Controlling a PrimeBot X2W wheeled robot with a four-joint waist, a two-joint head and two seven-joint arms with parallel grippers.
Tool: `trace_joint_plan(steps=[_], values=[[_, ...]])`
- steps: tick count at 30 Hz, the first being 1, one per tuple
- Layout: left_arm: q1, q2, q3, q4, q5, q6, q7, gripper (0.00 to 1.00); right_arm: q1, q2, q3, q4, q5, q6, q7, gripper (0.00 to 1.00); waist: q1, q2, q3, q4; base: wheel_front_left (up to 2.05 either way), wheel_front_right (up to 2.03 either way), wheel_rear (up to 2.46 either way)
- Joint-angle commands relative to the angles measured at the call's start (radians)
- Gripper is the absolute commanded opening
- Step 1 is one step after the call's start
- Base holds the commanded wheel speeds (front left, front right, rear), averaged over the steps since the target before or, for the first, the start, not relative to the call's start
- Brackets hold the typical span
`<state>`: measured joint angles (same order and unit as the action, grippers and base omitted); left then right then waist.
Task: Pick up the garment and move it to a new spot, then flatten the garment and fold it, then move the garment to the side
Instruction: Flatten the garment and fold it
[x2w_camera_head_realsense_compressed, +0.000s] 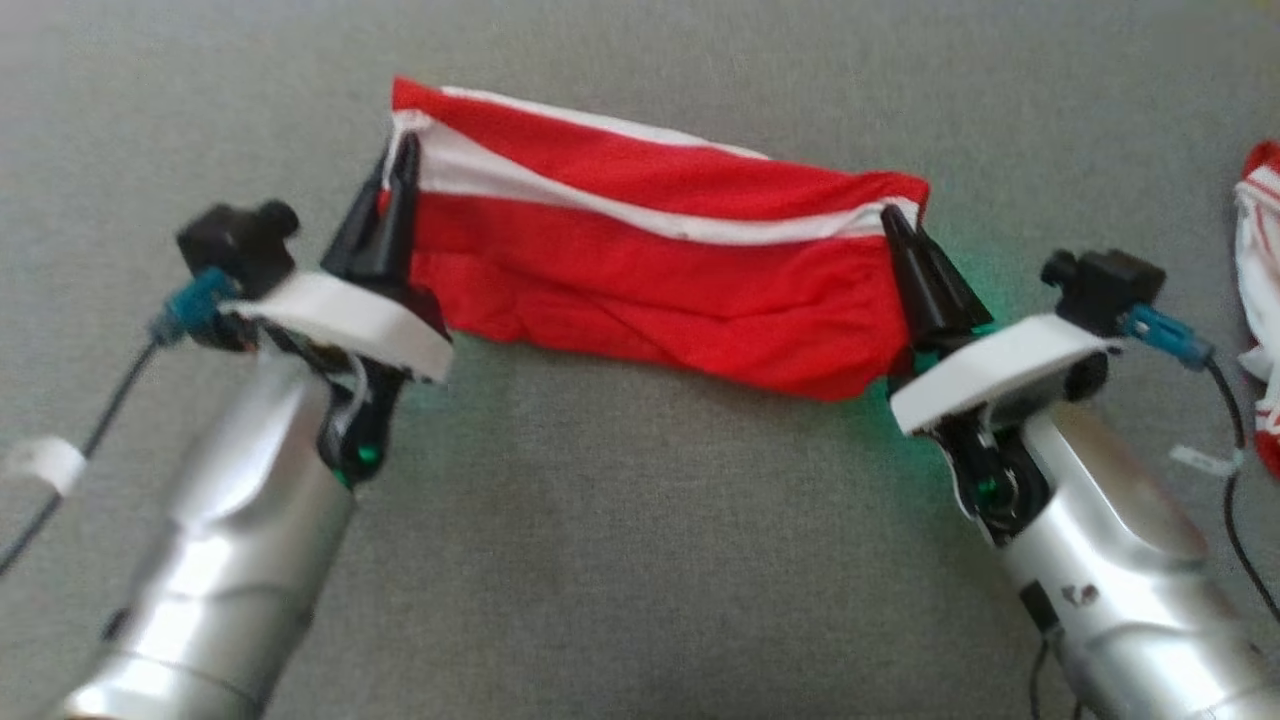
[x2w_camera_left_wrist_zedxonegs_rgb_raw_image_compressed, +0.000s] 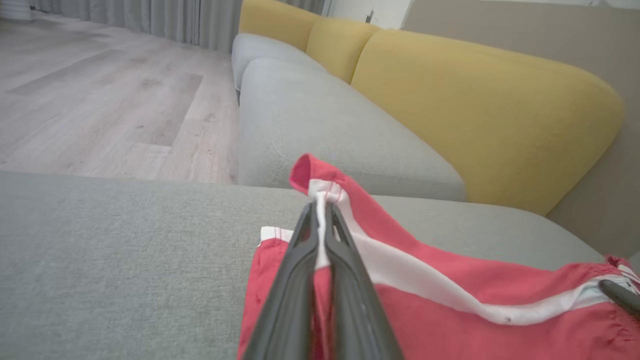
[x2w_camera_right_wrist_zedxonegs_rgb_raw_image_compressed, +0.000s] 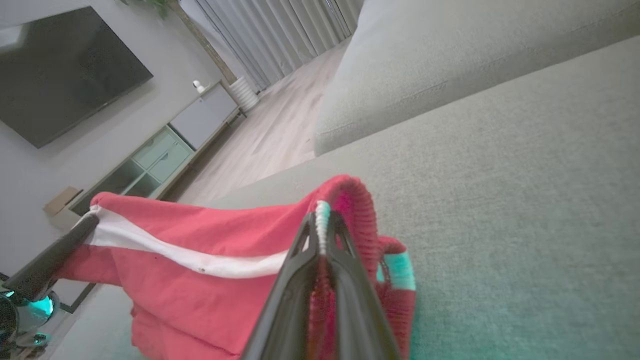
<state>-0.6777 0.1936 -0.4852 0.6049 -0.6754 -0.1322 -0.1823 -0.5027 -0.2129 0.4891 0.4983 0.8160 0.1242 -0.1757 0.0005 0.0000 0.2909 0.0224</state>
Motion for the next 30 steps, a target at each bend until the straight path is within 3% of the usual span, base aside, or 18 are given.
trace_joint_plan(steps=[1,7,18,19,20,21,27,30], values=[[-0.054,0.047,0.017,-0.003,-0.014,0.002,0.002,0.0,-0.027,0.018,0.012,-0.012,-0.014,0.007,-0.002,0.0,-0.0005,0.0,0.059,-0.024,0.0,0.0,0.0],[-0.158,0.079,-0.05,0.097,-0.091,0.002,-0.013,0.0,-0.093,0.057,0.019,0.047,-0.021,0.007,-0.032,0.0,-0.0005,0.0,0.111,-0.049,0.0,0.0,0.0],[-0.159,0.063,-0.134,0.166,-0.171,0.002,-0.076,0.0,-0.08,0.057,0.015,0.108,-0.026,0.007,-0.076,0.0,-0.0005,0.0,0.103,-0.049,0.0,0.0,0.0],[-0.153,0.059,-0.134,0.171,-0.175,0.002,-0.078,0.16,-0.075,0.056,0.004,0.113,-0.033,0.007,-0.08,0.5,-0.0005,0.0,0.095,-0.046,0.0,0.0,0.0],[-0.151,0.059,-0.123,0.167,-0.171,0.002,-0.079,0.49,-0.071,0.057,-0.004,0.115,-0.037,0.007,-0.082,1.0,-0.0005,0.0,0.091,-0.045,0.0,0.0,0.0],[-0.146,0.057,-0.104,0.162,-0.164,0.002,-0.079,1.0,-0.067,0.057,-0.012,0.117,-0.041,0.007,-0.083,1.0,-0.0005,0.0,0.087,-0.044,0.0,0.0,0.0],[-0.066,0.015,0.036,0.143,-0.086,0.003,-0.079,1.0,-0.025,0.058,-0.109,0.101,-0.115,0.007,-0.086,1.0,-0.0005,0.0,0.047,-0.042,0.0,0.0,0.0],[-0.005,-0.016,0.109,0.138,-0.021,0.003,-0.079,1.0,0.022,0.067,-0.219,0.066,-0.241,0.007,-0.086,1.0,-0.0005,0.0,0.027,-0.043,0.0,0.0,0.0]])
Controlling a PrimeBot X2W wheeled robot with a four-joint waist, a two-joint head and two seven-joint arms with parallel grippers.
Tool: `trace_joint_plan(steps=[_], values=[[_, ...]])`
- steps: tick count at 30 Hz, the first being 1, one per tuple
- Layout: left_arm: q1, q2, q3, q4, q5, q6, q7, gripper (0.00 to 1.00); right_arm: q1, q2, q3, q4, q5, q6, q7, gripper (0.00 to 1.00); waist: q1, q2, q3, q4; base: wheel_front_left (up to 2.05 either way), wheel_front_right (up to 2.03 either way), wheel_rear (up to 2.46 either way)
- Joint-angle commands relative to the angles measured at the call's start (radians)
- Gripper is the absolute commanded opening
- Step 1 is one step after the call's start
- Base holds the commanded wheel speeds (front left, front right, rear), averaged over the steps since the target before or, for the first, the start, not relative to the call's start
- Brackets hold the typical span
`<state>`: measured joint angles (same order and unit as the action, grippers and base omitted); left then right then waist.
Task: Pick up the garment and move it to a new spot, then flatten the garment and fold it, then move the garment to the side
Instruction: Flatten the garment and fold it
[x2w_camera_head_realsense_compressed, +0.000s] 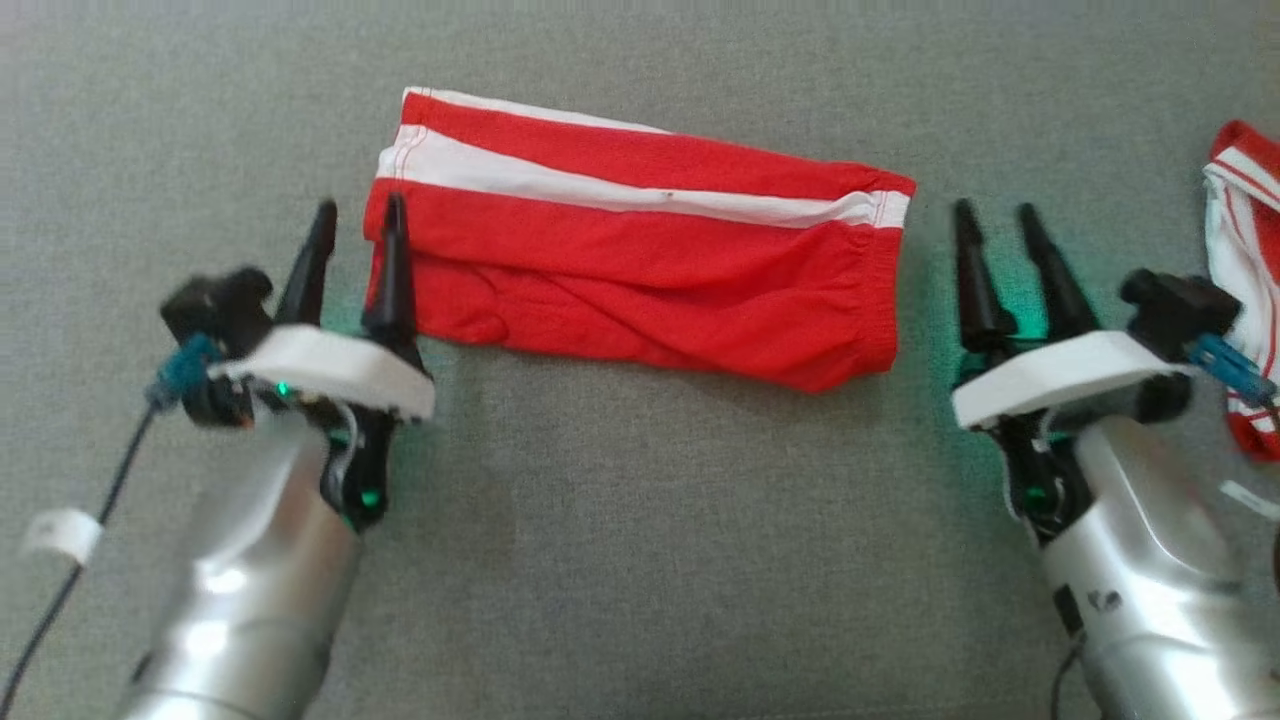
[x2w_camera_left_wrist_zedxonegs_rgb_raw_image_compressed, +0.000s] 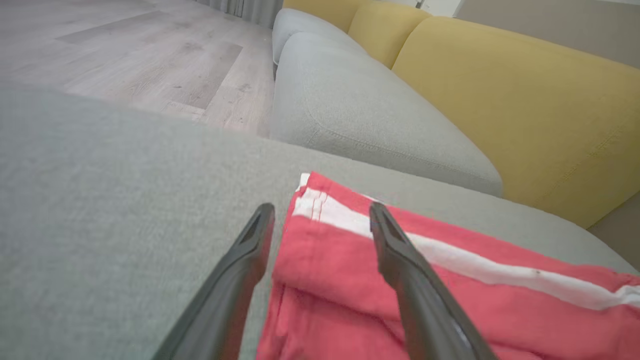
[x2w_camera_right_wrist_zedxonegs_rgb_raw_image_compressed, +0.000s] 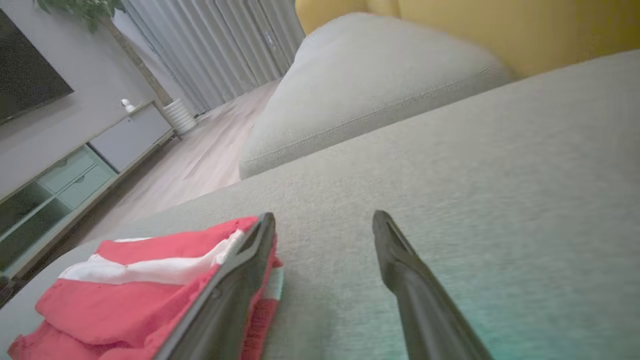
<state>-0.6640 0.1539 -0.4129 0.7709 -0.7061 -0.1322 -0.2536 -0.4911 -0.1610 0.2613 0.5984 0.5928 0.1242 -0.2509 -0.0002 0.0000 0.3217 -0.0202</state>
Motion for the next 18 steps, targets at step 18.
trace_joint_plan(steps=[18], values=[[-0.087,-0.023,0.135,0.177,0.2,0.035,-0.008,1.0,0.115,0.103,-0.207,-0.205,-0.349,0.007,-0.011,1.0,0.0002,0.0,0.023,-0.048,0.0,0.0,0.0]])
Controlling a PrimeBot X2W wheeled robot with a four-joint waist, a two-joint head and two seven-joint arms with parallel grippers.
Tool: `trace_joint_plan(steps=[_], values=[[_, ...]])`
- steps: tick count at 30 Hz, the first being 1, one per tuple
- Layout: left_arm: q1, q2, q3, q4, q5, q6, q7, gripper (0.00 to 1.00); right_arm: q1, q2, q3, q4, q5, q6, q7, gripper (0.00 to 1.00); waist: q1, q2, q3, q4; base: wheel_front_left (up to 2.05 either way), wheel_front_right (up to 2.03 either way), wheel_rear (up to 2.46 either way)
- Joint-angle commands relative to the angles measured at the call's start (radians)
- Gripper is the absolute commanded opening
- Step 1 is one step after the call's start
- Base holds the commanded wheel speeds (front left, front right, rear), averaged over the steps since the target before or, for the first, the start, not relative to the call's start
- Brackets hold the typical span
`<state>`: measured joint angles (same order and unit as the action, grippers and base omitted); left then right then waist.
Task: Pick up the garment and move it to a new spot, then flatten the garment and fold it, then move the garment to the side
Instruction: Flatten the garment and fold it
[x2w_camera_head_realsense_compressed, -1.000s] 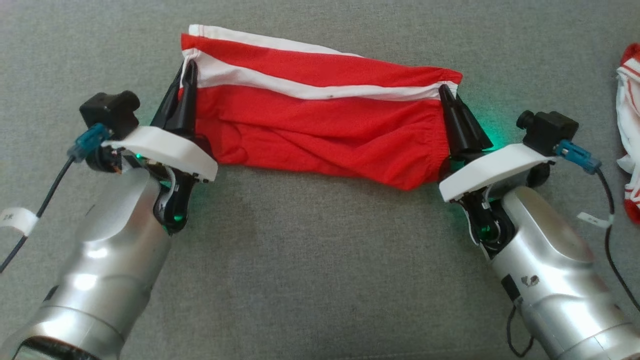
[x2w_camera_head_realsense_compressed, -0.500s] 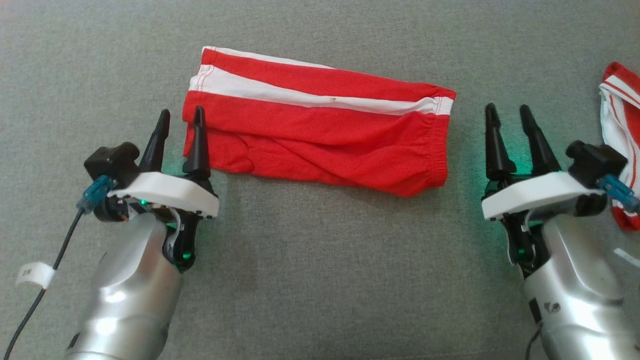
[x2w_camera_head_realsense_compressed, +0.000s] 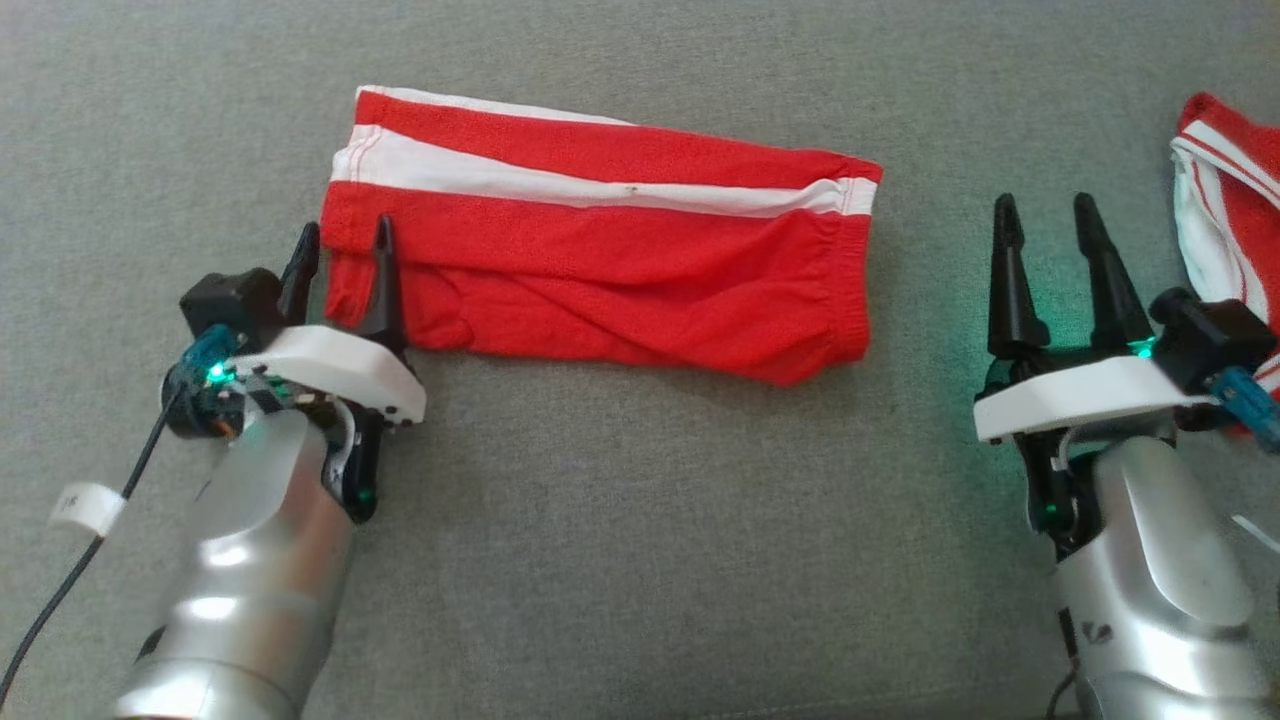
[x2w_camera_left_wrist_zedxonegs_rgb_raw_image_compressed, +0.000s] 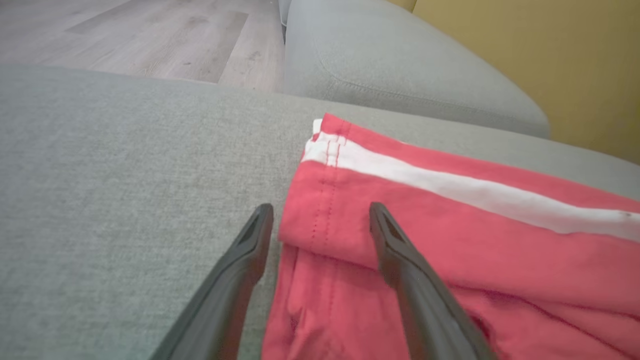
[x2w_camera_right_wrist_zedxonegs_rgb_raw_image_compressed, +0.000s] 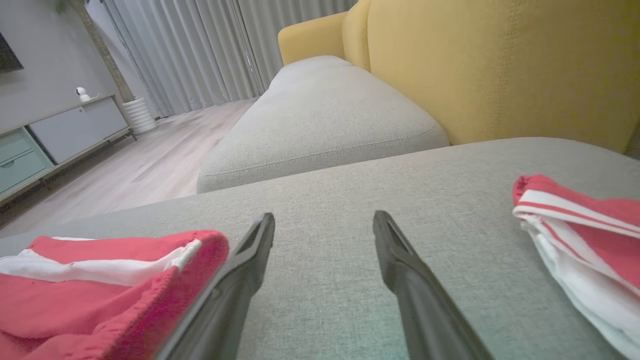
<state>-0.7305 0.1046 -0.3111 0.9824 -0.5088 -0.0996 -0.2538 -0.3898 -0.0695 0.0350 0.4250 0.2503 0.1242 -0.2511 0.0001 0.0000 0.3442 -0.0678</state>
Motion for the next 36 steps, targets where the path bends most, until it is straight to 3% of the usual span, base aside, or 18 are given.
trace_joint_plan(steps=[1,4,5,6,7,12,17,23,28,29,30,36], values=[[-0.027,0.024,0.03,-0.003,0.005,0.004,-0.007,1.0,0.016,0.013,0.015,-0.035,-0.006,0.007,-0.011,1.0,-0.0001,0.0,0.001,-0.004,0.0,0.0,0.0],[-0.043,0.011,0.015,0.084,0.004,0.0,0.02,1.0,0.024,0.015,0.005,-0.043,-0.01,0.007,-0.011,1.0,-0.0001,0.0,-0.001,-0.009,0.0,0.0,0.0],[-0.046,0.005,0.009,0.108,0.003,-0.003,0.034,0.87,0.027,0.015,0.003,-0.045,-0.011,0.007,-0.011,1.0,-0.0001,0.0,-0.003,-0.009,0.0,0.0,0.0],[-0.049,-0.001,0.001,0.131,0.003,-0.005,0.049,0.34,0.03,0.016,0.0,-0.046,-0.012,0.007,-0.011,1.0,-0.0001,0.0,-0.005,-0.007,0.0,0.0,0.0],[-0.05,-0.006,-0.006,0.151,0.002,-0.008,0.063,0.0,0.033,0.016,-0.004,-0.045,-0.013,0.007,-0.011,1.0,-0.0001,0.0,-0.009,-0.005,0.0,0.0,0.0],[-0.035,-0.031,-0.027,0.212,-0.014,-0.019,0.079,0.0,0.041,0.017,-0.022,-0.038,-0.015,0.007,-0.011,1.0,-0.0001,0.0,-0.043,0.017,0.0,0.0,0.0],[0.0,-0.042,-0.025,0.208,-0.03,-0.019,0.017,0.0,0.059,0.018,-0.026,-0.026,-0.014,0.007,-0.011,1.0,-0.0001,0.0,-0.1,0.051,0.0,0.0,0.0],[0.096,-0.05,-0.025,0.156,-0.027,0.02,-0.007,0.0,0.11,0.019,-0.022,-0.004,-0.001,0.007,-0.011,1.0,-0.0001,0.0,-0.169,0.11,0.0,0.0,0.0],[0.204,-0.053,-0.011,0.007,-0.007,0.059,-0.008,0.0,0.129,0.019,0.011,0.003,0.022,0.007,-0.011,1.0,-0.0001,0.0,-0.185,0.153,0.0,0.0,0.0],[0.224,-0.053,-0.009,-0.029,0.002,0.068,-0.008,0.41,0.127,0.019,0.025,0.004,0.027,0.007,-0.011,1.0,-0.0001,0.0,-0.183,0.16,0.0,0.0,0.0],[0.242,-0.054,-0.005,-0.065,0.011,0.079,-0.008,1.0,0.121,0.019,0.04,0.004,0.035,0.007,-0.011,1.0,-0.0001,0.0,-0.181,0.166,0.0,0.0,0.0],[0.335,-0.054,0.01,-0.278,0.037,0.119,-0.008,1.0,0.048,0.019,0.127,0.032,0.077,0.007,-0.011,1.0,-0.0001,0.0,-0.151,0.205,0.0,0.0,0.0]])
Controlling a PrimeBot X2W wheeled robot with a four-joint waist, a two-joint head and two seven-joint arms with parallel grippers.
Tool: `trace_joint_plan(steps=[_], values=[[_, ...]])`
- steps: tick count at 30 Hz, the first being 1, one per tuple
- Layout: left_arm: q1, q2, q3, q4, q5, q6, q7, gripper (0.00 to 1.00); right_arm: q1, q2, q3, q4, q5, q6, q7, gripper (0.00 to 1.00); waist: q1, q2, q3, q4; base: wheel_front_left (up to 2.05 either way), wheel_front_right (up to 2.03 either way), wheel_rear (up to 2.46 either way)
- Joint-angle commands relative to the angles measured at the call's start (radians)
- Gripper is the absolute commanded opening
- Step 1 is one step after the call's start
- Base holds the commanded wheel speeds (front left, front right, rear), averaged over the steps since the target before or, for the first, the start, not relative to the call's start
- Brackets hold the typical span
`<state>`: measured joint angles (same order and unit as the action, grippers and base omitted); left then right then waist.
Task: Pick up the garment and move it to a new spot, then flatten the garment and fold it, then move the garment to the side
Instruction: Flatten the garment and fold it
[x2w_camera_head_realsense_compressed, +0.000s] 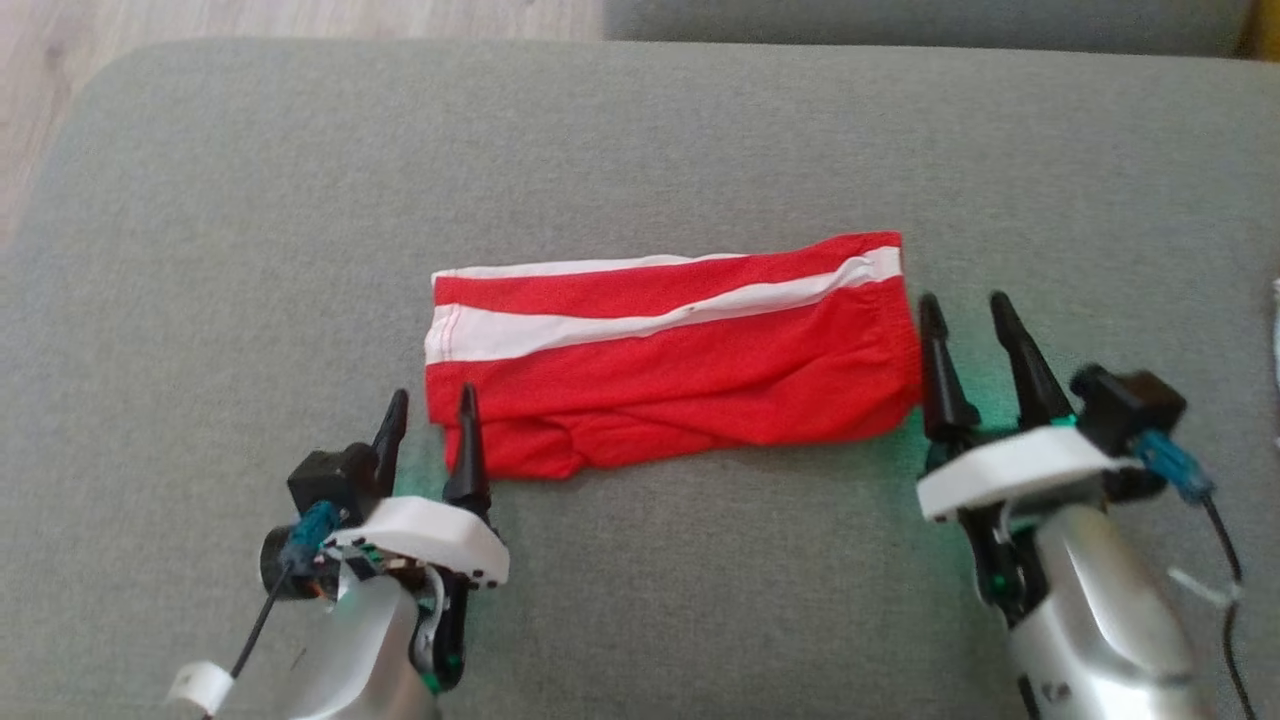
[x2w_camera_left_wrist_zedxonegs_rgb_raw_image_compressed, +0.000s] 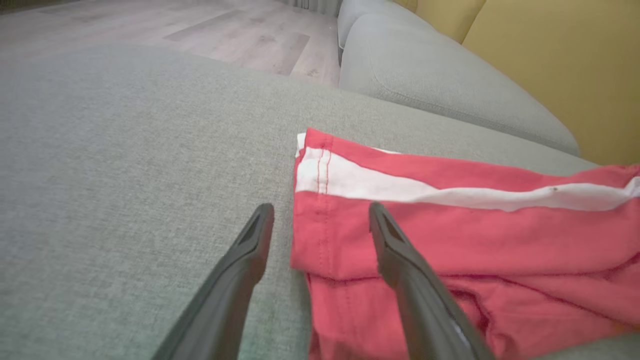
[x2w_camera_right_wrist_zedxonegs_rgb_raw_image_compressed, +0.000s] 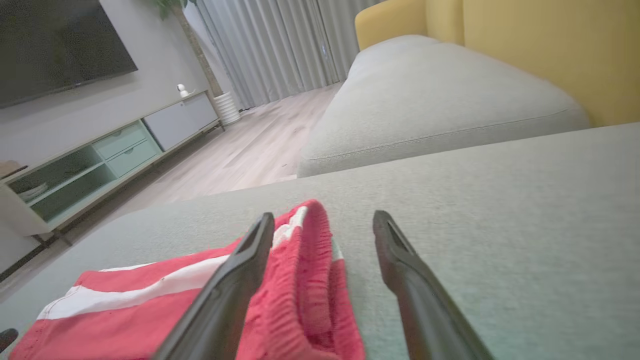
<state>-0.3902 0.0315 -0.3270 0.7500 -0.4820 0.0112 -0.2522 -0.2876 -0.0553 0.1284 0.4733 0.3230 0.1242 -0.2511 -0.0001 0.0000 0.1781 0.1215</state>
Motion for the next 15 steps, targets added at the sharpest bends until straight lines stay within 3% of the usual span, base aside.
trace_joint_plan(steps=[1,13,14,15], values=[[0.007,0.019,0.02,-0.068,0.011,0.01,-0.009,1.0,-0.071,0.005,0.045,0.004,0.002,0.007,-0.01,1.0,0.0001,0.0,0.021,0.023,0.0,0.0,0.0],[0.049,0.019,-0.031,-0.161,0.004,0.022,-0.009,1.0,-0.177,0.005,-0.014,0.329,-0.054,0.007,0.04,1.0,0.0001,0.0,0.08,0.105,0.0,0.0,0.0],[0.051,0.019,-0.031,-0.164,0.008,0.021,-0.009,1.0,-0.177,0.005,-0.013,0.348,-0.047,0.007,0.04,0.96,0.0001,0.0,0.082,0.106,0.0,0.0,0.0],[0.054,0.019,-0.03,-0.165,0.01,0.021,-0.009,1.0,-0.175,0.005,-0.012,0.363,-0.03,0.007,0.039,0.49,0.0001,0.0,0.084,0.107,0.0,0.0,0.0]])
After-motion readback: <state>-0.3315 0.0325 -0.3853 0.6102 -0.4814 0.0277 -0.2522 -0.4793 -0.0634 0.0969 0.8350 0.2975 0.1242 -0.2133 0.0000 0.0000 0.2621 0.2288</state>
